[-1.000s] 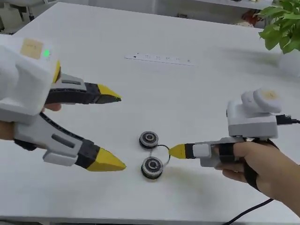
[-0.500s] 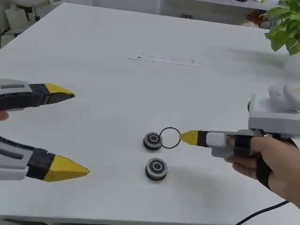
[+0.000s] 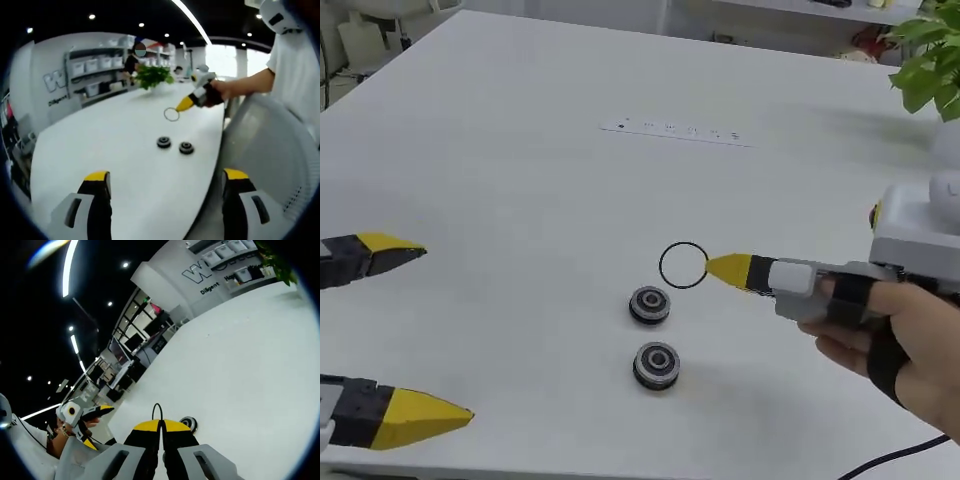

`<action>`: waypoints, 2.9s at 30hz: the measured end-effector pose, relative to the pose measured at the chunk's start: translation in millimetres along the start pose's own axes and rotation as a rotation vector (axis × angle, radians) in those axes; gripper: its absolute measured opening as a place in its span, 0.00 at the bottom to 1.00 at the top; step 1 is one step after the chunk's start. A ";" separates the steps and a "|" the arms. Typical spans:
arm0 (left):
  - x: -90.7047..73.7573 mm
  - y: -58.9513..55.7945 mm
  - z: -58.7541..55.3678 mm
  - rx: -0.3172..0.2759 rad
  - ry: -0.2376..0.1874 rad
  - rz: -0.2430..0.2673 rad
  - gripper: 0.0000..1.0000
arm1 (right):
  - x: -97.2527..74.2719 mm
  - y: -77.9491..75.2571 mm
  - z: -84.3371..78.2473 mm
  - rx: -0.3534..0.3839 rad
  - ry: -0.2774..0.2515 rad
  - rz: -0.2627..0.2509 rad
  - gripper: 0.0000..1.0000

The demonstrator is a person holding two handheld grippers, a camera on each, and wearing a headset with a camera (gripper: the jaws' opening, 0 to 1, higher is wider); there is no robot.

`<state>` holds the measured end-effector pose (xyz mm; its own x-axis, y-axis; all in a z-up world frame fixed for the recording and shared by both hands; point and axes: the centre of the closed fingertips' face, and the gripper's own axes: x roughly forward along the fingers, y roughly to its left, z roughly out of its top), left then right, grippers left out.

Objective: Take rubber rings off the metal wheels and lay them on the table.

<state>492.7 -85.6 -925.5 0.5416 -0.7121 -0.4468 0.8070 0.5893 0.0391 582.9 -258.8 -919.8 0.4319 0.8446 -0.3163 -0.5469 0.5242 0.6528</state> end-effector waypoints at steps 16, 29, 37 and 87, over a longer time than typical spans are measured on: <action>5.4 -12.2 -6.4 -0.056 -0.015 -0.004 0.93 | 29.5 38.4 -20.6 -0.078 0.091 0.079 0.00; 5.1 -12.6 -6.9 -0.046 -0.015 0.001 0.93 | 66.3 48.2 -64.4 -0.252 0.329 0.068 0.00; 5.0 -12.6 -4.9 -0.059 -0.026 0.003 0.93 | 77.5 37.0 -87.7 -0.271 0.433 0.048 0.00; 10.0 -12.8 18.6 0.013 -0.035 -0.064 0.92 | 14.6 -8.2 -60.1 -0.577 0.332 0.014 0.25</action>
<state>492.2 -107.4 -913.8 0.4963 -0.7611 -0.4176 0.8431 0.5372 0.0229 550.5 -244.2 -971.1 0.2287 0.7923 -0.5656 -0.8868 0.4093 0.2148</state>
